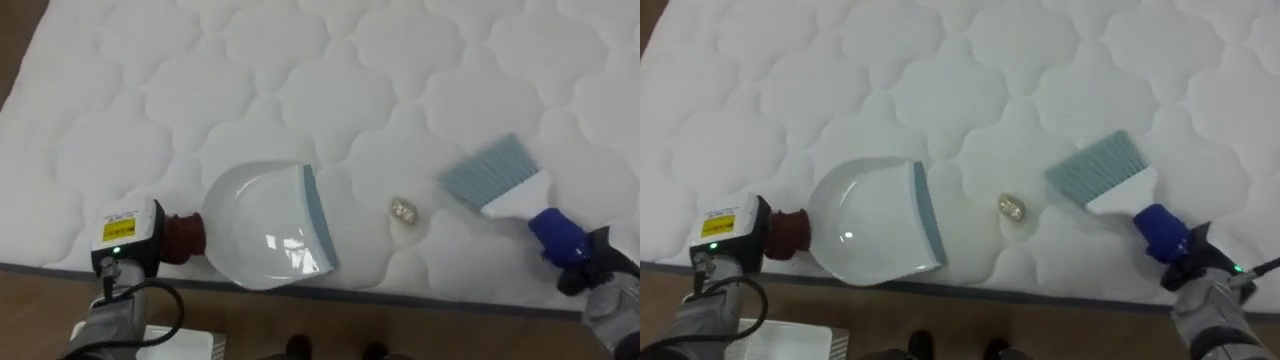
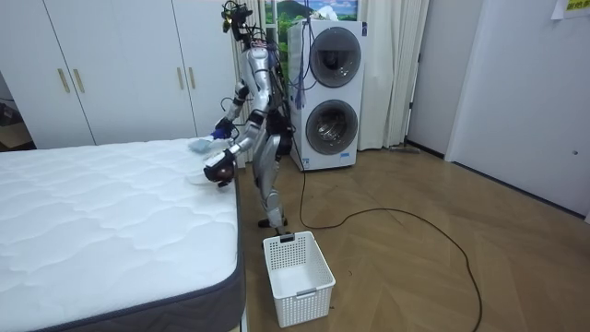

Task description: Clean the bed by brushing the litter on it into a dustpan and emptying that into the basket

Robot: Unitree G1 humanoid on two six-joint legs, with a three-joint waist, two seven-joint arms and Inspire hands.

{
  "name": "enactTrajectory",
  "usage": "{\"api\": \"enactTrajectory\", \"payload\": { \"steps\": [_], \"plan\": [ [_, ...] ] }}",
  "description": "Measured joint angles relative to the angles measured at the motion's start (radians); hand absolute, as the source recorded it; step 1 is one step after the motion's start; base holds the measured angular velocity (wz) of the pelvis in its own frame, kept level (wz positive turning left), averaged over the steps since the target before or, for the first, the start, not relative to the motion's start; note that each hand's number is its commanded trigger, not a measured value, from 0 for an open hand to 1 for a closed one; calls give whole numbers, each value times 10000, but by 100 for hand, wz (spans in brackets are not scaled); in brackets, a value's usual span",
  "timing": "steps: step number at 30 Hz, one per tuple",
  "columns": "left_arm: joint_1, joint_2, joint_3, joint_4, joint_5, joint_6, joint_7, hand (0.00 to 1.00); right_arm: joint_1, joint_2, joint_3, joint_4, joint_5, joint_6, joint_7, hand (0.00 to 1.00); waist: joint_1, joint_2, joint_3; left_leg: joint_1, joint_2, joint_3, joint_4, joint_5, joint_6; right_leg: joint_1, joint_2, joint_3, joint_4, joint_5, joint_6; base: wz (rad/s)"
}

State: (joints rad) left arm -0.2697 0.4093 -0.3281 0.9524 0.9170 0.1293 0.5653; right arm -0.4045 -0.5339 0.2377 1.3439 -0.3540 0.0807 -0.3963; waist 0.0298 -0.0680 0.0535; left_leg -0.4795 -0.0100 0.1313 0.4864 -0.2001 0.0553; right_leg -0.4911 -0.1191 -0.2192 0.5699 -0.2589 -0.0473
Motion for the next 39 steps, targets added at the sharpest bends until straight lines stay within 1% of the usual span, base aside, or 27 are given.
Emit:
{"api": "enactTrajectory", "payload": {
  "steps": [1, 2, 3, 5, 7, 8, 9, 10, 11, 13, 14, 15, 17, 18, 19, 20, 21, 22, 24, 25, 27, 29, 32, 34, 39],
  "plan": [
    [-17, 40, -11, 1, 8, 40, 16, 100, 9, -189, 67, 18, -214, 66, 1, 100, -22, -23, -3, 1, 15, 7, 6, -17, 10, 4, 8, -7, -14, 22, -1, -14],
    [-39, 90, -82, 3, 9, 145, 68, 100, 4, -537, 169, 27, -615, 199, 1, 100, -31, -51, -2, 1, 58, 42, 71, -47, 16, 22, 37, -2, -44, 77, -12, -17],
    [-56, 117, -105, 3, 10, 206, 128, 100, -22, -796, 172, 30, -1200, 296, 2, 100, -40, -57, -1, -15, 127, 88, 163, -105, 30, 37, 106, 40, -89, 131, -12, -21],
    [-109, 221, -105, 1, 84, 225, 133, 100, -31, -1024, 174, -10, -2069, 322, 2, 100, -59, -70, 5, -67, 203, 96, 274, -145, 21, 37, 184, 70, -135, 193, -22, -13],
    [-217, 408, -275, -108, 197, 223, 135, 100, -102, -1132, 306, -60, -2863, 339, 2, 100, -100, -94, 19, -109, 230, 96, 318, -154, 25, 8, 215, 84, -146, 240, -30, -4],
    [-244, 448, -315, -145, 208, 208, 142, 100, -115, -1143, 383, -100, -2982, 339, 8, 100, -71, -110, 28, -100, 241, 130, 310, -154, 25, -1, 225, 114, -143, 251, -31, -12],
    [-322, 467, -346, -155, 223, 206, 145, 100, -148, -1184, 603, -207, -3320, 334, 43, 100, 29, -128, 39, -102, 268, 173, 321, -156, 28, -12, 251, 157, -148, 278, -34, -12],
    [-382, 501, -395, -159, 312, 205, 145, 100, -260, -1188, 789, -269, -3825, 319, 102, 100, 46, -129, 40, -122, 302, 197, 316, -157, 29, -19, 281, 164, -175, 310, -43, -10],
    [-410, 509, -392, -158, 345, 209, 145, 100, -349, -1189, 835, -276, -4153, 295, 127, 100, 41, -130, 41, -140, 307, 198, 312, -157, 29, -34, 282, 158, -170, 312, -46, -3],
    [-432, 532, -391, -163, 390, 222, 145, 100, -810, -1204, 919, -329, -5307, 304, 146, 100, 42, -131, 40, -174, 314, 229, 308, -157, 30, -108, 289, 198, -156, 332, -54, -5],
    [-436, 532, -392, -179, 389, 228, 144, 100, -901, -1240, 919, -399, -5566, 304, 144, 100, 47, -132, 41, -190, 315, 255, 303, -156, 30, -146, 288, 219, -143, 333, -54, -8],
    [-453, 530, -392, -209, 396, 231, 144, 100, -965, -1372, 958, -680, -6103, 308, 132, 100, 116, -141, 46, -199, 322, 311, 310, -155, 31, -195, 288, 257, -134, 333, -55, -8],
    [-537, 546, -513, -195, 390, 245, 143, 100, -1013, -1630, 1374, -1099, -6754, 336, 84, 100, 278, -157, 54, -188, 324, 356, 313, -156, 30, -228, 285, 286, -107, 334, -57, -8],
    [-599, 552, -580, -188, 387, 252, 143, 100, -1213, -1731, 1726, -1208, -7211, 357, 80, 100, 316, -183, 69, -180, 324, 407, 314, -155, 30, -275, 253, 275, -24, 335, -60, -11],
    [-615, 605, -625, -190, 376, 255, 143, 100, -1454, -1747, 2054, -1360, -7715, 436, 79, 100, 364, -227, 95, -171, 324, 462, 318, -154, 29, -312, 212, 234, 87, 335, -63, -13],
    [-616, 667, -675, -191, 370, 254, 142, 100, -1569, -1748, 2220, -1448, -7948, 436, 79, 100, 370, -252, 109, -164, 326, 478, 314, -153, 29, -314, 202, 212, 88, 335, -65, -11],
    [-655, 767, -699, -200, 370, 232, 131, 100, -1737, -1769, 2528, -1655, -8408, 436, 74, 100, 376, -310, 142, -162, 343, 505, 314, -153, 28, -309, 207, 197, 51, 339, -72, -5],
    [-699, 789, -700, -205, 371, 229, 117, 100, -1769, -1788, 2582, -1774, -8655, 437, 73, 100, 376, -343, 160, -163, 345, 505, 311, -153, 28, -306, 209, 187, 14, 340, -74, 0],
    [-851, 826, -700, -216, 375, 210, 58, 100, -1855, -1817, 2660, -2189, -9397, 438, 83, 100, 457, -517, 230, -171, 339, 505, 311, -157, 30, -303, 207, 188, -43, 338, -76, 0],
    [-883, 880, -700, -235, 374, 165, -52, 100, -1856, -1834, 2668, -2440, -9693, 438, 76, 100, 467, -580, 230, -211, 352, 493, 310, -159, 33, -301, 223, 152, -123, 352, -81, 0],
    [-889, 923, -700, -288, 379, 133, -137, 100, -1856, -1853, 2725, -2742, -9995, 446, 90, 100, 509, -636, 216, -271, 374, 470, 309, -166, 44, -298, 248, 95, -233, 414, -69, 0],
    [-887, 934, -700, -316, 368, 83, -147, 100, -1855, -1863, 2745, -3077, -10071, 447, 214, 100, 543, -642, 212, -313, 401, 462, 306, -165, 51, -272, 263, 11, -360, 494, -54, 0],
    [-879, 973, -699, -429, 339, 10, -301, 100, -1843, -1864, 2930, -3772, -10412, 449, 452, 100, 523, -650, 207, -315, 394, 462, 291, -164, 54, -243, 238, -51, -356, 499, -49, 0],
    [-863, 1000, -700, -606, 341, -40, -482, 100, -1842, -1864, 2971, -4096, -10532, 449, 669, 100, 585, -656, 202, -303, 411, 461, 285, -164, 54, -203, 254, -74, -376, 499, -48, 0],
    [-843, 1000, -702, -633, 292, -65, -924, 100, -1813, -1863, 3375, -4312, -10422, 451, 1317, 100, 617, -681, 185, -223, 516, 463, 300, -164, 52, 50, 324, -271, -543, 509, -65, 9]
  ]
}}
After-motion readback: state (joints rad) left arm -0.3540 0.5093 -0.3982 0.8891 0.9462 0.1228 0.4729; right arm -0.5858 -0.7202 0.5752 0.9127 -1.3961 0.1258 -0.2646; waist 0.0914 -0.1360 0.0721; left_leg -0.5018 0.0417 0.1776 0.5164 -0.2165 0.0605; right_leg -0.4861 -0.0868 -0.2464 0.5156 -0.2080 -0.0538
